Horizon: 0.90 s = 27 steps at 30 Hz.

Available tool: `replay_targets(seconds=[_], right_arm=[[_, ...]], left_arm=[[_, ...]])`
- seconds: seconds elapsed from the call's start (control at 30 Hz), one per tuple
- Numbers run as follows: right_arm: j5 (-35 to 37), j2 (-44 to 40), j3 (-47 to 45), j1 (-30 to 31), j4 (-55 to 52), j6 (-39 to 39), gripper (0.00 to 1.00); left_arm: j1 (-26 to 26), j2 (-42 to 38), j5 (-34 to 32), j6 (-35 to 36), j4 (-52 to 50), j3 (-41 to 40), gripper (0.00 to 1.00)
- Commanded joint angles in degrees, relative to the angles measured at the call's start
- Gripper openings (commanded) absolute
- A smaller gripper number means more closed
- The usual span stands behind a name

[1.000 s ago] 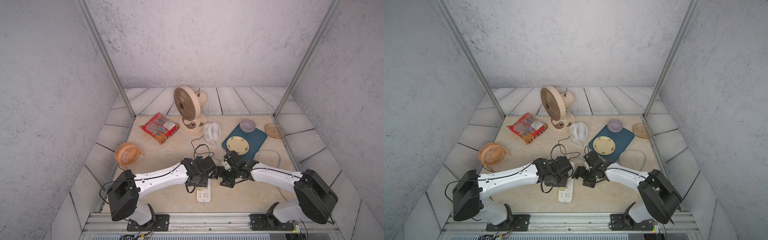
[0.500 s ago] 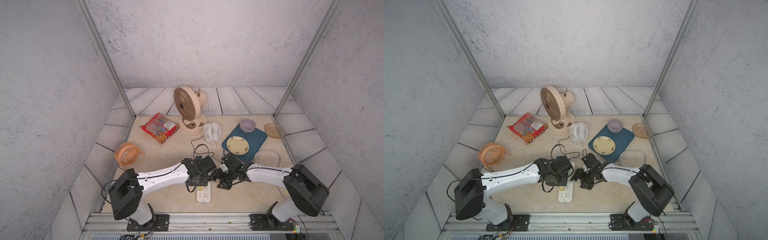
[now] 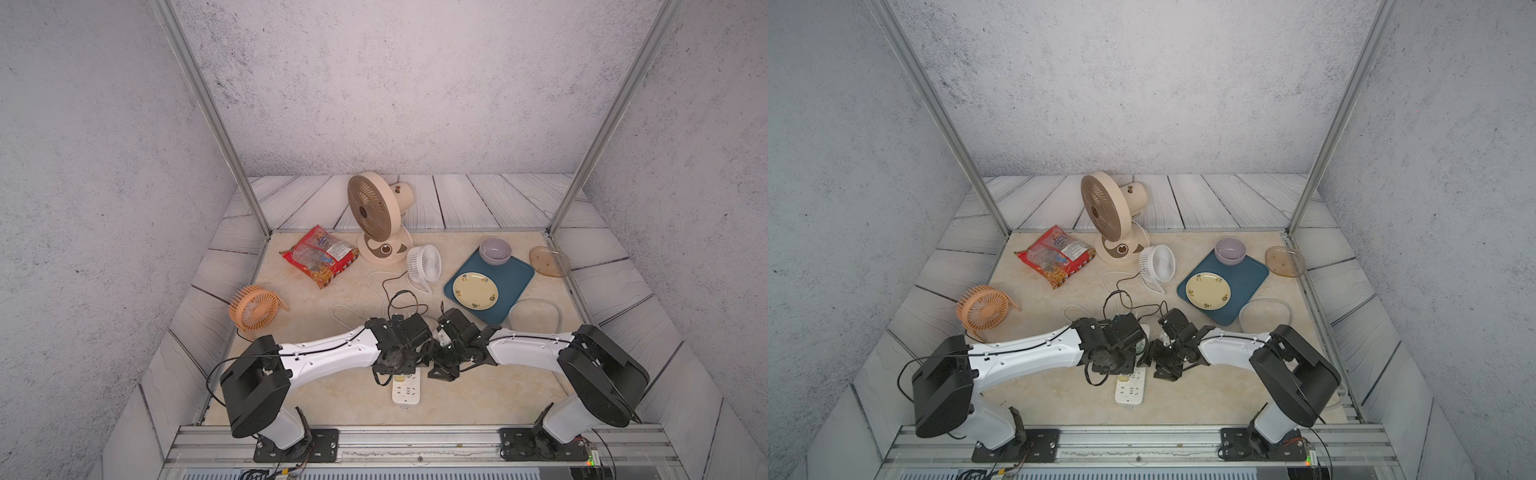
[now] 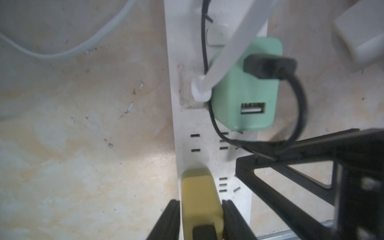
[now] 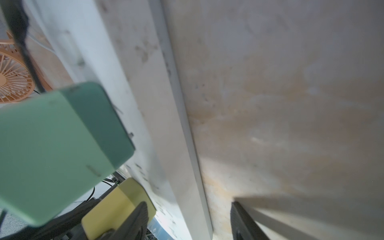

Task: Unplug the desk fan from the power strip
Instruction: Remove the plug from the socket.

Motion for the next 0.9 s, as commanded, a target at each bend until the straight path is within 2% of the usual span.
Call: replay_targets(seconds=[0.0, 0.4, 0.87], right_arm=[[-0.15, 1.50, 1.02, 0.66, -0.83, 0.13, 0.64], [-0.01, 3.11, 0.71, 1.72, 0.42, 1.31, 0.57], [0.99, 6.55, 1.25, 2.36, -1.76, 1.63, 0.47]], left_arm=[[0.20, 1.01, -0.17, 0.21, -0.72, -0.34, 0.37], [-0.01, -0.58, -0.85, 0.57, -0.97, -0.68, 0.26], [-1.42, -1.02, -1.35, 3.18, -1.51, 3.84, 0.19]])
